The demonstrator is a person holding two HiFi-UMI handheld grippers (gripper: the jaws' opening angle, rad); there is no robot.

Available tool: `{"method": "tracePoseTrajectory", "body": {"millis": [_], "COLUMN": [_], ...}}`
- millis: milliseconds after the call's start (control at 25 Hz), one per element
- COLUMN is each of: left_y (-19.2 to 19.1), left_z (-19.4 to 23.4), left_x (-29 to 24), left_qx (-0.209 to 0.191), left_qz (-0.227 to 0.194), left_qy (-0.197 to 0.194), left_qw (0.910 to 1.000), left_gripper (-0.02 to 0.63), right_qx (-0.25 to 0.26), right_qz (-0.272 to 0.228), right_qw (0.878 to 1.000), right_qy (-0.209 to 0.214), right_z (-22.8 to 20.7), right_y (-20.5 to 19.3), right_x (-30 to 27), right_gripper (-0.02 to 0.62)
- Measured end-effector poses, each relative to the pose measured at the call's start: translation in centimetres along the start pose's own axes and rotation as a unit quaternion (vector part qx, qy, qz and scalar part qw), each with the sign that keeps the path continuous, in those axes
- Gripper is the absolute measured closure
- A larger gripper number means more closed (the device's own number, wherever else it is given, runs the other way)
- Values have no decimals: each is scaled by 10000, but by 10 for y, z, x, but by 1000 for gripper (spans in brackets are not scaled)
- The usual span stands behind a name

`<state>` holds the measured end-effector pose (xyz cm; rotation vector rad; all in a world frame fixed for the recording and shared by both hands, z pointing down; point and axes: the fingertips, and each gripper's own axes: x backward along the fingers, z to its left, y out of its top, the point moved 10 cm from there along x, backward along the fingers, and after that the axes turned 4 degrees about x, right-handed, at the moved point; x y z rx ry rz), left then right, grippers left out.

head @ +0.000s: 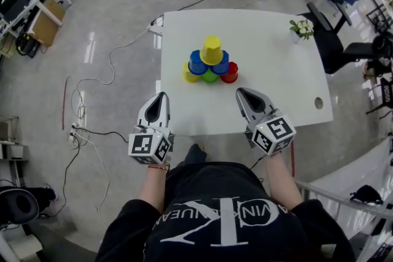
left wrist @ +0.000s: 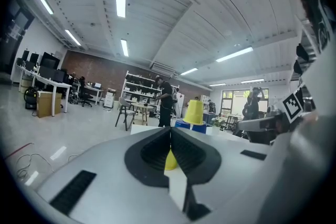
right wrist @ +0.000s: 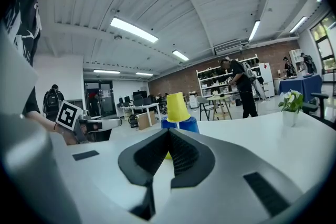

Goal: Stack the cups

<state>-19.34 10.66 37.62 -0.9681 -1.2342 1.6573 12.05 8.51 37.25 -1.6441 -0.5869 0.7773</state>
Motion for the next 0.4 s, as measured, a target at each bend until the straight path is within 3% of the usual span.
{"method": "tracePoseTrajectory", "body": {"millis": [400], "left_y": [1], "left_z": [-7], "left_x": [3], "left_qx": [-43], "left_qz": [-30], "left_qy": [10], "left_qw": [10000], "left_gripper": [601], "right_qx": [-79], "right_qz": [-19], "right_qw": [9999], "right_qy": [118], "right_z": [2], "right_y": [0], "right_x": [4], "right_gripper": [586]}}
